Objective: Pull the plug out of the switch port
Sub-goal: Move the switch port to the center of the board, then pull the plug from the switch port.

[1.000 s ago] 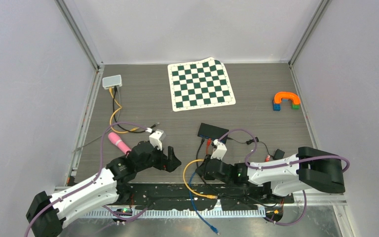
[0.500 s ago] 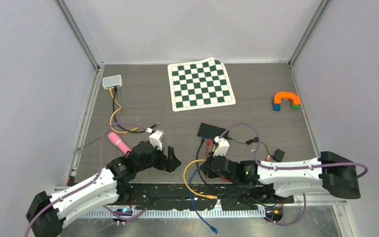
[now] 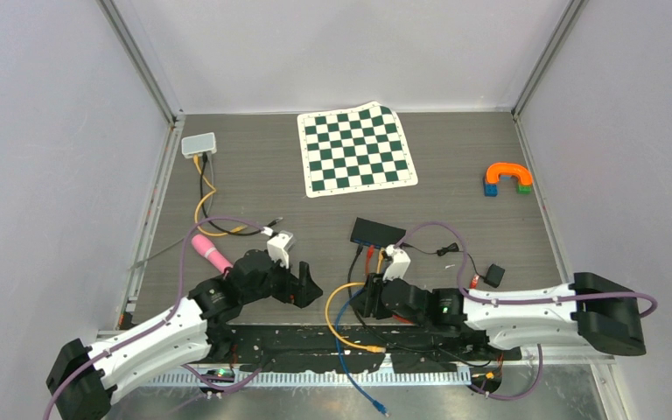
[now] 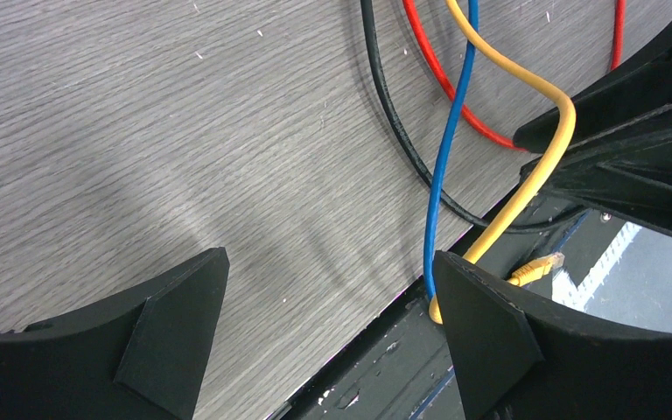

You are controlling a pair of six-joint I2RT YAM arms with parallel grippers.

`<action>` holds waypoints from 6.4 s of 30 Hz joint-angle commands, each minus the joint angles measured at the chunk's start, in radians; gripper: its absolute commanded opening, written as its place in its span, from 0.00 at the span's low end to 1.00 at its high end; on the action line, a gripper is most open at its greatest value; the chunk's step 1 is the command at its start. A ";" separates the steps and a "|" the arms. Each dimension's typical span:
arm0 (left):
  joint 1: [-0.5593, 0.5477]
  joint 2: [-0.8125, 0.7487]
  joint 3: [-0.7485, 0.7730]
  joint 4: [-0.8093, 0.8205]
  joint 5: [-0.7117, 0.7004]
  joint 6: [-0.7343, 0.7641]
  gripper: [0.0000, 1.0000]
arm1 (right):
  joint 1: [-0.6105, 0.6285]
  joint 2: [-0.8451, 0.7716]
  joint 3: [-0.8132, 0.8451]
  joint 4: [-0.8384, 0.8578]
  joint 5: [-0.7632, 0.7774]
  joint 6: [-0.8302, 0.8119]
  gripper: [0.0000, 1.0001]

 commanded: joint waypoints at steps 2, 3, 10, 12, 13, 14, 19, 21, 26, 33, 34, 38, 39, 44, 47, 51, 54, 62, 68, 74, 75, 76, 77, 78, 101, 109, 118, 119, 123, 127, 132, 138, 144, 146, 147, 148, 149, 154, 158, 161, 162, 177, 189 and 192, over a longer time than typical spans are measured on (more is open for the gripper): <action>-0.004 -0.026 0.039 -0.004 -0.023 0.013 0.91 | 0.001 0.153 0.029 0.246 -0.050 0.099 0.49; -0.003 -0.030 0.039 -0.008 -0.025 0.013 0.91 | 0.001 0.189 0.020 0.266 -0.050 0.115 0.49; -0.004 -0.073 0.021 -0.022 -0.052 -0.004 0.91 | 0.026 0.314 0.022 0.381 -0.015 0.204 0.49; -0.004 -0.081 0.020 -0.034 -0.060 -0.002 0.91 | 0.033 0.333 0.040 0.368 0.000 0.214 0.49; -0.004 -0.085 0.020 -0.040 -0.065 -0.001 0.91 | 0.034 0.339 0.049 0.358 0.002 0.227 0.49; -0.003 -0.088 0.021 -0.046 -0.068 -0.001 0.91 | 0.035 0.341 0.053 0.336 0.006 0.232 0.49; -0.004 -0.100 0.011 -0.043 -0.076 -0.003 0.91 | 0.042 0.329 0.052 0.251 0.060 0.283 0.48; -0.003 -0.095 0.012 -0.041 -0.077 -0.003 0.91 | 0.042 0.343 0.054 0.225 0.080 0.315 0.45; -0.004 -0.082 0.017 -0.043 -0.070 -0.004 0.91 | 0.041 0.357 0.055 0.200 0.099 0.342 0.36; -0.003 -0.080 0.026 -0.047 -0.066 -0.003 0.91 | 0.041 0.282 0.072 0.128 0.144 0.275 0.13; -0.004 -0.080 0.027 -0.049 -0.066 -0.003 0.91 | 0.041 0.270 0.082 0.116 0.146 0.240 0.08; -0.004 -0.071 0.034 -0.057 -0.063 0.002 0.91 | 0.041 0.194 0.113 0.015 0.162 0.139 0.05; -0.004 -0.067 0.037 -0.057 -0.061 0.004 0.91 | 0.041 0.168 0.115 -0.018 0.161 0.123 0.05; -0.004 -0.044 0.040 -0.033 -0.034 0.008 0.91 | 0.040 0.081 0.123 -0.185 0.157 0.080 0.05; -0.004 -0.023 0.040 0.003 0.013 0.013 0.91 | 0.040 0.046 0.107 -0.232 0.157 0.061 0.05; -0.005 0.017 0.033 0.080 0.081 0.010 0.92 | 0.036 0.019 0.082 -0.271 0.155 0.038 0.05; -0.003 0.048 0.039 0.093 0.095 0.009 0.91 | 0.027 0.004 0.059 -0.275 0.131 0.002 0.05; -0.005 0.094 0.048 0.131 0.118 0.007 0.92 | -0.005 -0.045 0.009 -0.304 0.065 -0.090 0.20; -0.005 0.155 0.087 0.141 0.139 0.008 0.92 | -0.048 -0.169 0.076 -0.451 0.138 -0.137 0.49; -0.005 0.266 0.169 0.149 0.184 0.019 0.90 | -0.188 -0.320 0.137 -0.576 0.188 -0.218 0.53; -0.005 0.290 0.186 0.145 0.202 0.023 0.89 | -0.213 -0.328 0.141 -0.579 0.173 -0.241 0.54; -0.005 0.314 0.201 0.143 0.226 0.025 0.88 | -0.268 -0.342 0.149 -0.577 0.151 -0.253 0.54; -0.007 0.338 0.215 0.144 0.246 0.026 0.87 | -0.298 -0.346 0.155 -0.576 0.136 -0.280 0.54; -0.010 0.360 0.230 0.144 0.271 0.026 0.84 | -0.362 -0.346 0.169 -0.576 0.108 -0.294 0.54; -0.136 0.611 0.367 0.066 0.644 -0.097 0.62 | -0.931 0.097 0.324 -0.301 -0.493 -0.379 0.56; -0.130 0.437 0.429 -0.254 0.333 0.062 0.98 | -1.036 0.217 0.389 -0.262 -0.575 -0.465 0.61; 0.096 0.353 0.530 -0.202 0.057 0.107 1.00 | -1.146 0.435 0.491 -0.235 -0.686 -0.567 0.62; 0.130 0.393 0.565 -0.190 0.071 0.112 1.00 | -1.149 0.454 0.504 -0.234 -0.694 -0.581 0.62; 0.206 0.646 0.760 -0.218 0.168 0.157 1.00 | -1.153 0.599 0.569 -0.229 -0.764 -0.608 0.61; 0.218 0.925 0.965 -0.261 0.266 0.187 0.92 | -1.152 0.678 0.602 -0.218 -0.839 -0.628 0.60; 0.223 1.134 1.094 -0.235 0.295 0.186 0.88 | -1.152 0.684 0.593 -0.213 -0.854 -0.666 0.59; 0.223 1.268 1.102 -0.173 0.328 0.167 0.85 | -1.152 0.656 0.543 -0.214 -0.888 -0.676 0.59; 0.219 1.311 1.023 -0.014 0.451 0.074 0.77 | -1.147 0.648 0.485 -0.172 -1.008 -0.701 0.59; 0.215 1.304 0.974 0.033 0.473 0.051 0.72 | -1.138 0.664 0.490 -0.175 -1.043 -0.712 0.59; 0.212 1.295 0.940 0.055 0.480 0.041 0.70 | -1.127 0.669 0.492 -0.183 -1.051 -0.721 0.59; 0.211 1.283 0.914 0.076 0.487 0.026 0.68 | -1.119 0.678 0.499 -0.191 -1.060 -0.726 0.59; 0.209 1.269 0.889 0.097 0.492 0.014 0.67 | -1.102 0.681 0.502 -0.196 -1.061 -0.733 0.59; 0.169 1.167 0.766 0.144 0.483 -0.004 0.63 | -1.029 0.662 0.504 -0.222 -1.000 -0.733 0.59; 0.140 1.091 0.672 0.143 0.438 -0.003 0.63 | -1.010 0.595 0.491 -0.255 -0.888 -0.727 0.59; 0.139 1.054 0.639 0.110 0.402 0.017 0.69 | -1.009 0.535 0.491 -0.271 -0.839 -0.730 0.61; 0.140 1.041 0.640 0.073 0.375 0.037 0.70 | -1.011 0.519 0.496 -0.281 -0.818 -0.737 0.61; 0.141 0.607 0.557 -0.118 0.037 0.160 0.99 | -1.133 -0.004 0.347 -0.170 -0.465 -0.578 0.91; 0.140 0.264 0.332 0.051 -0.160 0.166 1.00 | -1.141 -0.302 -0.119 0.183 -0.613 -0.181 0.97; 0.140 0.252 0.326 0.066 -0.185 0.189 1.00 | -1.147 -0.326 -0.208 0.227 -0.626 -0.098 0.96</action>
